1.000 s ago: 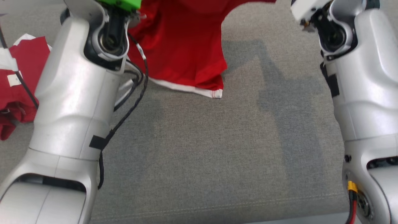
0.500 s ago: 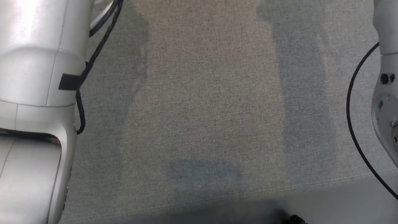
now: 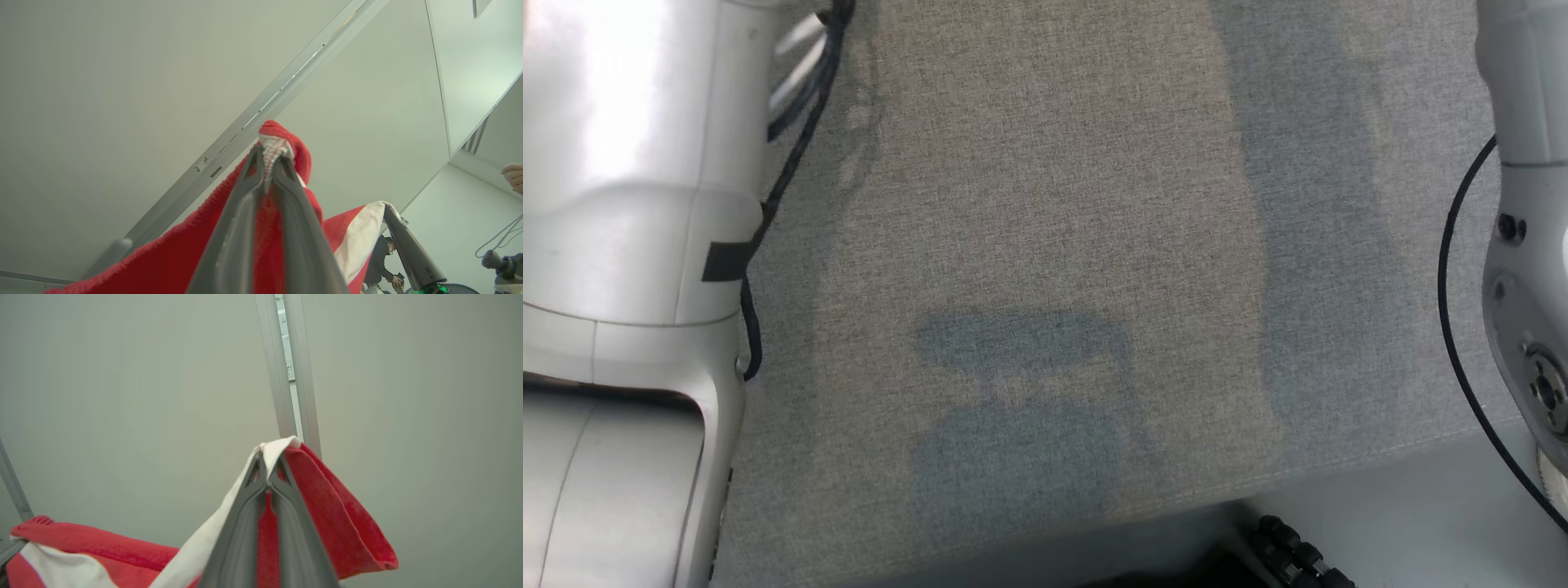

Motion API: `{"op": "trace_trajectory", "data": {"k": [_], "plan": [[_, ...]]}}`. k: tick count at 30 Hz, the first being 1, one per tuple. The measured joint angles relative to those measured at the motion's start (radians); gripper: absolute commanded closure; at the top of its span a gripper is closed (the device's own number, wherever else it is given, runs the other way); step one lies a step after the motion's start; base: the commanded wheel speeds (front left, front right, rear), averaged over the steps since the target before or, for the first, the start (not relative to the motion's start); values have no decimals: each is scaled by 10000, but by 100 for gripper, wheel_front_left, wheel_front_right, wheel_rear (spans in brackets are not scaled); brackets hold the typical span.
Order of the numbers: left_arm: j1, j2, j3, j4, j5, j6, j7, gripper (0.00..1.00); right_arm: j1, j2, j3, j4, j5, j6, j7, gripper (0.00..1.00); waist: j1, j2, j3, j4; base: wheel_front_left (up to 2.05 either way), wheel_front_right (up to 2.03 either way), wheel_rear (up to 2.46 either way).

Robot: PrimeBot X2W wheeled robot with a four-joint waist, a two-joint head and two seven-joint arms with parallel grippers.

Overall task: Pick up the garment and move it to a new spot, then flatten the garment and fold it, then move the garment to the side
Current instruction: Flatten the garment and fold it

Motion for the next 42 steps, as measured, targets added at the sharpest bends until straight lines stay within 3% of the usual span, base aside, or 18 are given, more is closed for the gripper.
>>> {"op": "trace_trajectory", "data": {"k": [7, 10, 16, 19, 26, 32, 42], "plan": [[1107, 23, -884, 182, -155, -54, -2, 100, 1635, -219, 694, -1137, -115, 0, 1572, 100, -1, 0, -307, 161, 0, 0, 0], [1682, -2, -1392, 474, -642, 194, 280, 100, 2792, -608, 911, -2115, 167, 0, 3057, 100, -2, 0, -620, 283, 0, 0, 0], [2878, 196, -2328, 571, -433, 453, 1070, 100, 5545, -1563, 984, -4744, 408, 0, 6059, 100, -4, 0, -1370, 571, 0, 0, 0], [3687, 476, -2723, 546, -341, 746, 1666, 100, 6937, -1883, 706, -5850, 360, 0, 7298, 100, -4, 0, -1794, 707, 0, 0, 0], [5645, 1327, -3670, -13, 190, 2025, 2809, 100, 9947, -2255, 316, -7958, 79, 0, 9925, 100, -4, 0, -2982, 1059, 0, 0, 0], [7174, 1691, -4456, -213, 500, 2844, 3555, 100, 11684, -2401, 366, -8562, -222, 0, 11131, 100, -4, 0, -3821, 1291, 0, 0, 0], [8239, 2408, -5534, -1081, 980, 3450, 4746, 100, 12960, -2757, 483, -9432, -65, 0, 12429, 100, -4, 0, -4752, 1540, 0, 0, 0]]}}
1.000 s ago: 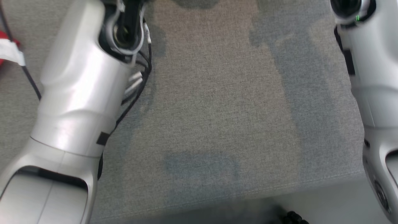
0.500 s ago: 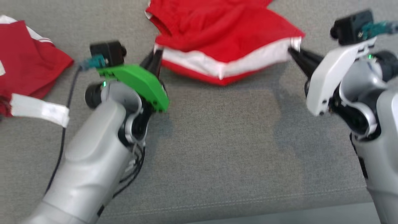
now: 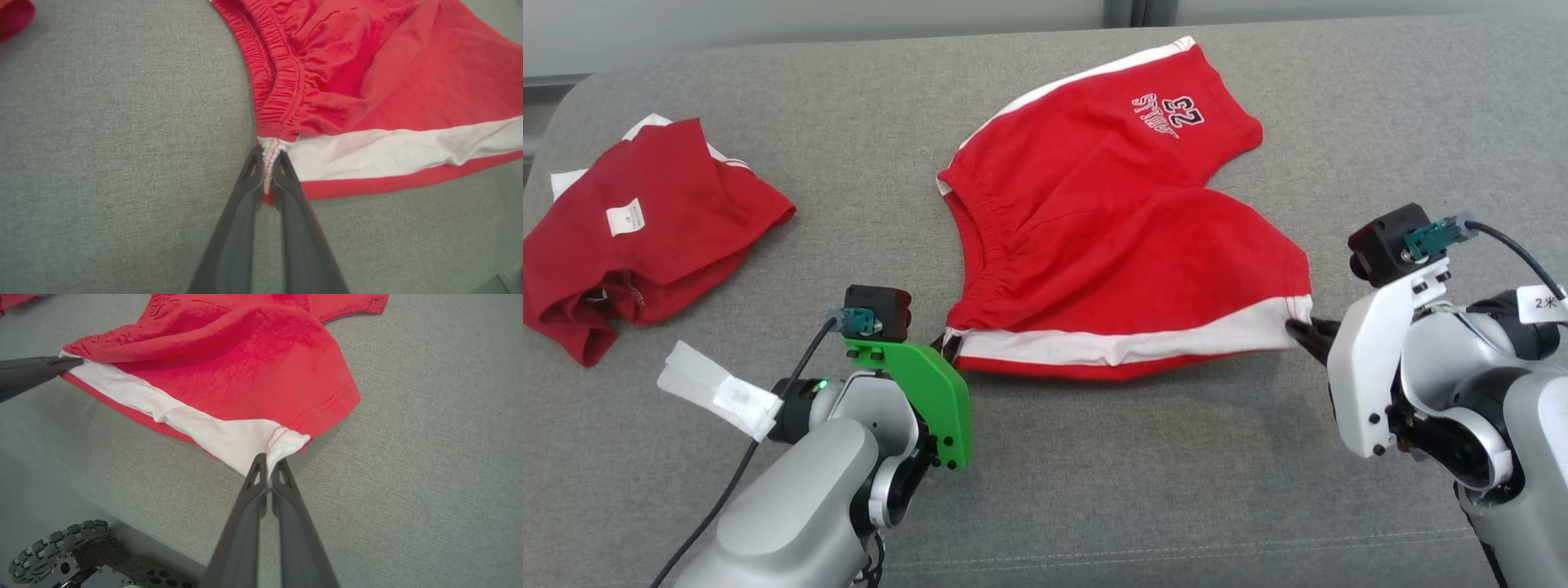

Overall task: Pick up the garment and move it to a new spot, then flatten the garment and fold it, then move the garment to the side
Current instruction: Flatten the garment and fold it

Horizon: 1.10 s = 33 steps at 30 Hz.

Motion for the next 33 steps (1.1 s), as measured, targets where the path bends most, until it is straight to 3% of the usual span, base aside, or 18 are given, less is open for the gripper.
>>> {"op": "trace_trajectory", "data": {"k": [14, 18, 27, 33], "plan": [[442, 1127, -721, -2305, -253, 575, 2596, 100, 1677, -805, -543, -1797, 1181, 0, 2113, 100, 0, 0, -269, 250, 0, 0, 0], [367, 1317, -476, -2859, -307, 909, 2765, 100, 1658, -481, -1127, -2157, 1377, 0, 2015, 100, 0, 0, -104, 330, 0, 0, 0], [-565, 81, 604, -2685, -752, 1622, 2148, 100, -411, 1041, -2013, -1193, 1801, 0, 1151, 100, 1, 0, 509, 556, 0, 0, 0], [-1550, -997, 1202, -1850, -945, 2100, 1741, 100, -2356, 1262, -2159, 468, 888, 0, 410, 100, 1, 0, 1050, 731, 0, 0, 0]]}}
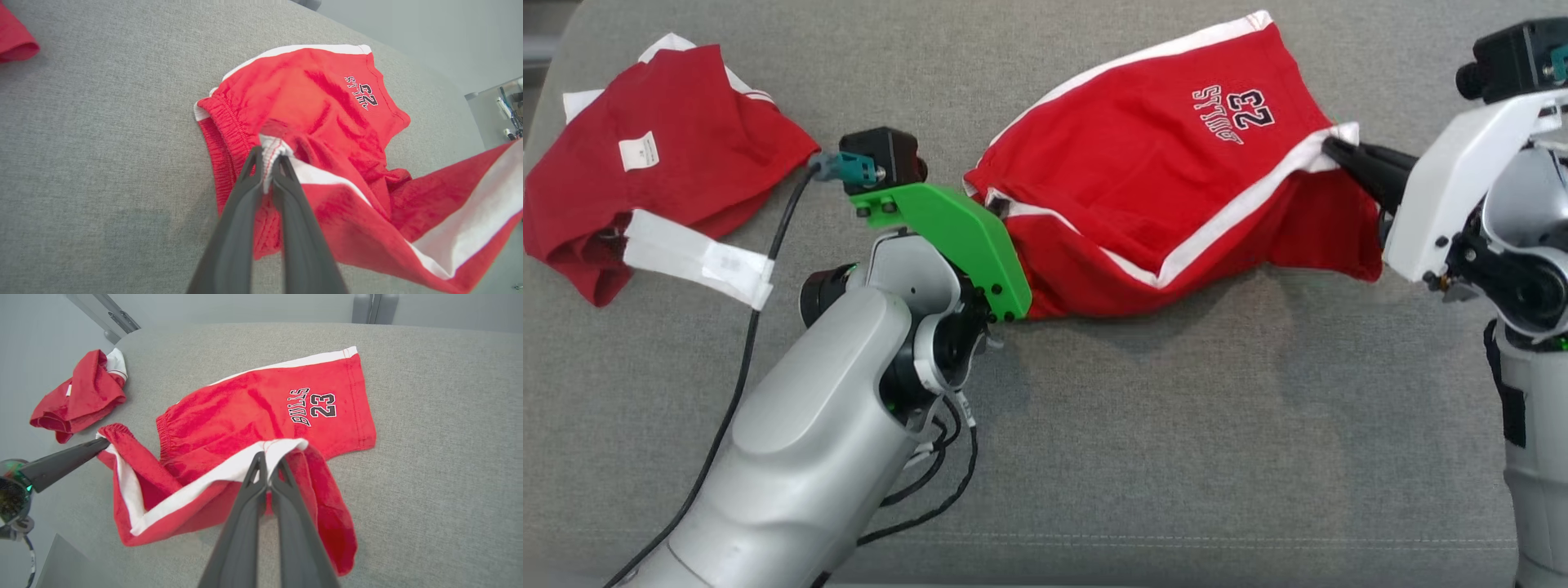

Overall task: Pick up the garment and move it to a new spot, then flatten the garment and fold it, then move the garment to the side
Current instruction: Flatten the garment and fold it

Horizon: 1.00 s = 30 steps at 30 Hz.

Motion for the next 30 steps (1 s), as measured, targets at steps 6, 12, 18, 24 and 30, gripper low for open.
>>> {"op": "trace_trajectory", "data": {"k": [6, 12, 18, 24, 30], "plan": [[-897, -725, 531, 1143, -94, 290, -464, 100, -1573, -545, 732, 1814, -1220, 0, -1085, 100, 0, 0, 557, 194, 0, 0, 0], [-1592, -1139, 859, 2040, -307, 299, -930, 100, -2818, -861, 1705, 3463, -1802, 0, -2205, 100, 1, 0, 1000, 365, 0, 0, 0], [-2157, -1306, 959, 2654, -575, 171, -1304, 100, -3897, -1114, 2314, 4798, -2395, 0, -3223, 100, 1, 0, 1364, 442, 0, 0, 0], [-2498, -1373, 855, 2943, -922, 167, -1501, 100, -4716, -1162, 2495, 5823, -2778, 2, -3946, 100, 1, 0, 1610, 497, 0, 0, 0], [-2786, -1386, 447, 3016, -1467, 270, -1722, 100, -5464, -1135, 2592, 6817, -3335, 2, -4681, 100, 1, 0, 1807, 498, 0, 0, 0]]}}
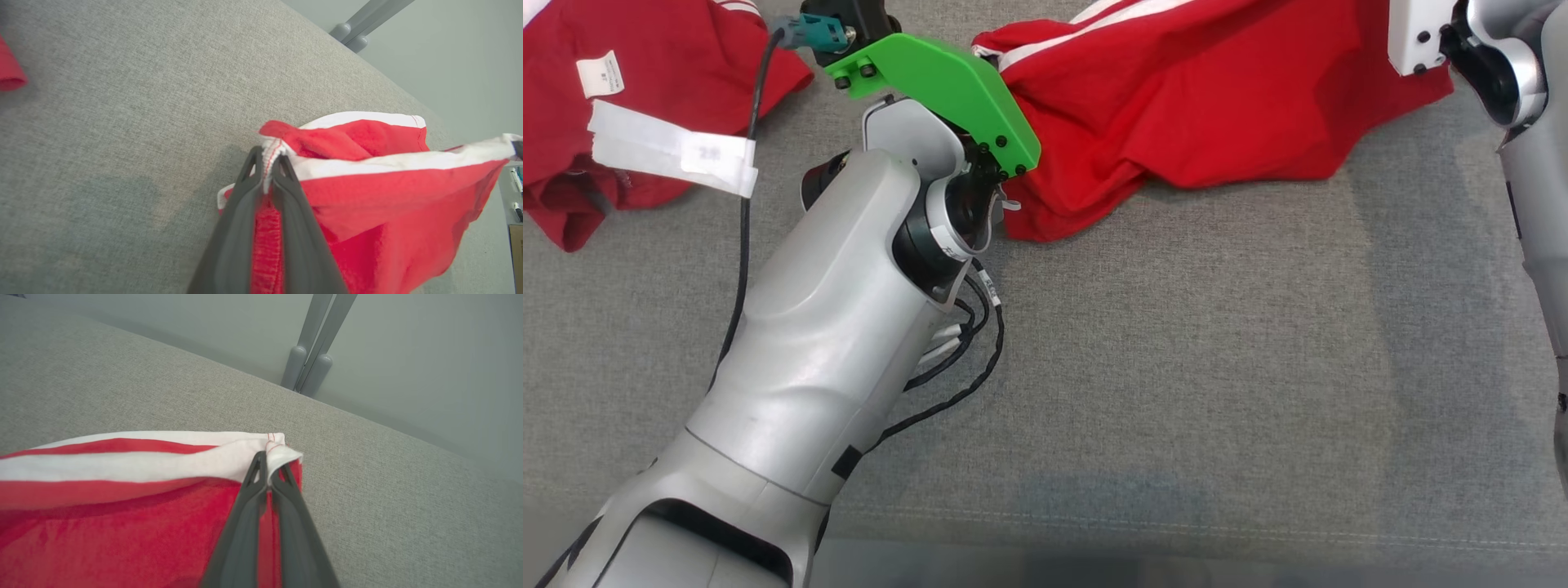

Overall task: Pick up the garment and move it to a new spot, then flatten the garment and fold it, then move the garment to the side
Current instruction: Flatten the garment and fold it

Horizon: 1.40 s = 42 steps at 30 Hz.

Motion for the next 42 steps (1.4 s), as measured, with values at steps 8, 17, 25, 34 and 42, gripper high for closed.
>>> {"op": "trace_trajectory", "data": {"k": [8, 17, 25, 34, 42], "plan": [[-466, -6, -535, 274, -562, 71, -387, 100, -722, 265, -117, 1369, -435, 0, -918, 100, 0, 0, 178, 80, 0, 0, 0], [-1212, -8, -1216, 1047, -589, -424, -1304, 0, -1185, 876, -493, 2867, -784, 0, -2245, 0, 0, 0, 341, 118, 0, 0, 0], [-1445, 2, -1398, 1918, -144, -867, -2429, 0, -1465, 1035, -1035, 3423, -1001, 0, -3289, 0, 0, 0, 166, 146, 0, 0, 0], [-1092, 418, -1996, 1891, 1112, -1962, -4489, 0, -948, 849, -1473, 3649, -1104, 0, -3317, 0, 0, 0, -331, 238, 0, 0, 0], [990, 1037, -288, -926, 4021, -1488, -4752, 0, 319, 725, -1994, 3172, -1156, 0, -3764, 0, 0, 0, -850, 285, 0, 0, 0]]}}
